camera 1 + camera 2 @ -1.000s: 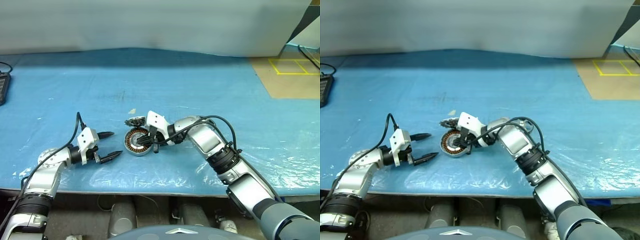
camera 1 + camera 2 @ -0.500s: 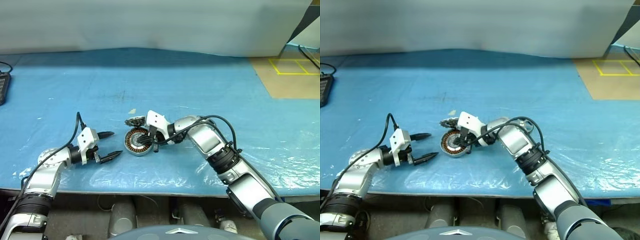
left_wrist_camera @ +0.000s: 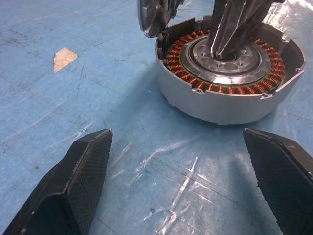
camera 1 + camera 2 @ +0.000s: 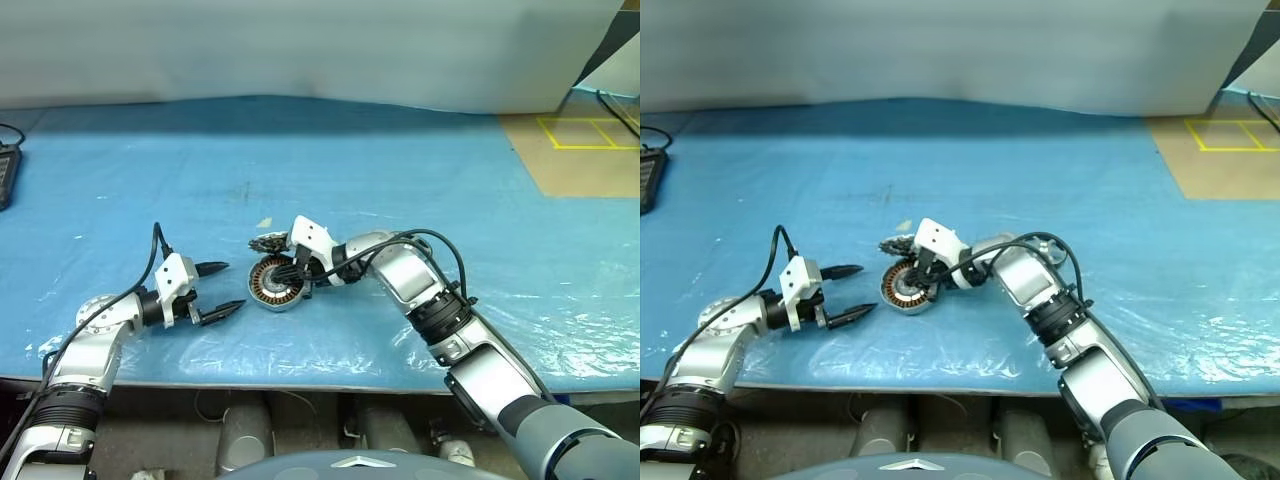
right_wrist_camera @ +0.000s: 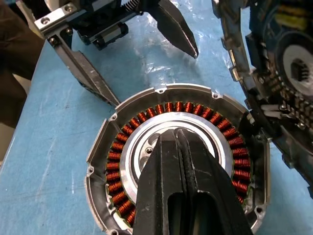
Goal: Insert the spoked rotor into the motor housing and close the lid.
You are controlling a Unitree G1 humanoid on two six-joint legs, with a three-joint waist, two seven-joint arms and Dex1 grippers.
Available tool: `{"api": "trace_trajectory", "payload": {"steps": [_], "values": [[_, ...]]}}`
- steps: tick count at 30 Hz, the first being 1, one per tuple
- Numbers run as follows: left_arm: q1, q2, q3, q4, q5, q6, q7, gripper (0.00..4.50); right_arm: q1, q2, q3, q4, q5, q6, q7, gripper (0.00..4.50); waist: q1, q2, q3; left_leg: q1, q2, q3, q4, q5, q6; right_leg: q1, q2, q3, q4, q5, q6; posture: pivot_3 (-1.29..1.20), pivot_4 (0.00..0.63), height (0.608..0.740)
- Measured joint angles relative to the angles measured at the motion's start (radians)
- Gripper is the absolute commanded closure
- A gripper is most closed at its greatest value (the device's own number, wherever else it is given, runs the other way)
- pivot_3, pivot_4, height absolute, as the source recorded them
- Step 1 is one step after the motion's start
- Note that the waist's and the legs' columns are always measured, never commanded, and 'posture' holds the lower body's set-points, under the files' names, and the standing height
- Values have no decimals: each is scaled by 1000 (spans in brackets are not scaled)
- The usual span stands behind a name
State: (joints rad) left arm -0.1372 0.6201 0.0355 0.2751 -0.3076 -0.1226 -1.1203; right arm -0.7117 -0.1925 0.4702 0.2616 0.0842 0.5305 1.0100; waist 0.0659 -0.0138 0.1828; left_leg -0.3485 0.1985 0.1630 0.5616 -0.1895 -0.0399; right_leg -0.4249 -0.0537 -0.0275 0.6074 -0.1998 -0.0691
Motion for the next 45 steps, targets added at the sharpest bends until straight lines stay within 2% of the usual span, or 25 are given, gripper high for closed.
{"api": "trace_trajectory", "payload": {"steps": [8, 12, 16, 18, 21, 24, 29, 37, 43, 45], "values": [[5, -1, 0, 0, 0, 0, 2, 0, 15, -21, -1, -13, 1, -20, 13, 4493, 2, 0, 0, 0, 0, 0, 0, 0, 0, 1, 0, 0, 0, 0, 0, 0, 150, 740], [9, -1, 0, 0, 0, 0, -1, 0, 45, -64, -49, -128, 77, 84, 48, 4493, 5, 0, 0, -2, 0, 0, 0, 0, 0, 0, 0, 0, -1, 0, 0, 0, 150, 740], [-10, -9, -1, 3, 0, 0, -9, 0, 55, -126, -147, -335, 213, 234, 77, 4493, 6, 0, 0, -1, 0, 0, 0, 0, 0, 0, 0, 0, 0, 0, 0, 0, 150, 740], [-19, -12, -1, 5, -1, 0, -10, 0, 87, -192, -190, -411, 256, 278, 78, 4493, 9, 0, 0, -1, 0, 0, 0, 0, 0, 0, 0, 0, -1, 0, 0, 0, 150, 740], [-19, -15, -2, 10, -3, 3, -22, 0, 166, -301, -228, -438, 250, 278, 53, 4493, 15, 0, 0, -1, -1, 0, 0, 0, 0, 0, 0, 0, -1, 0, 0, 0, 150, 740], [-20, -20, -1, 11, -8, 6, -33, 0, 231, -384, -248, -408, 197, 232, 6, 3916, 13, 0, 0, -1, -1, 0, 0, 0, 0, 0, 0, 0, -1, -1, 1, 0, 150, 740], [-41, -33, -2, 18, -18, 6, -60, 0, 260, -452, -334, -380, 154, 169, -82, 2324, 4, 0, 0, -1, -1, 0, 0, 0, 0, 0, 0, 0, -1, -4, 6, 0, 150, 740], [-88, -39, 0, 65, -23, 2, -88, 0, 243, -499, -443, -329, 189, 157, -98, 2324, 11, 0, 0, -1, -1, 0, 0, 0, 1, 0, 0, 0, -1, 0, 0, 0, 150, 740], [-99, -55, 0, 113, -21, -21, -94, 0, 244, -587, -450, -211, 167, 134, -72, 2324, 17, 0, 0, -2, -1, 0, 0, 0, 1, 0, 0, 0, -1, 0, 0, 0, 150, 740], [-105, -57, 0, 121, -20, -33, -98, 0, 248, -599, -450, -194, 167, 127, -54, 1947, 16, 0, 0, -2, -1, 0, 0, 0, 1, 0, 0, 0, -1, 0, 0, 0, 150, 740]]}}
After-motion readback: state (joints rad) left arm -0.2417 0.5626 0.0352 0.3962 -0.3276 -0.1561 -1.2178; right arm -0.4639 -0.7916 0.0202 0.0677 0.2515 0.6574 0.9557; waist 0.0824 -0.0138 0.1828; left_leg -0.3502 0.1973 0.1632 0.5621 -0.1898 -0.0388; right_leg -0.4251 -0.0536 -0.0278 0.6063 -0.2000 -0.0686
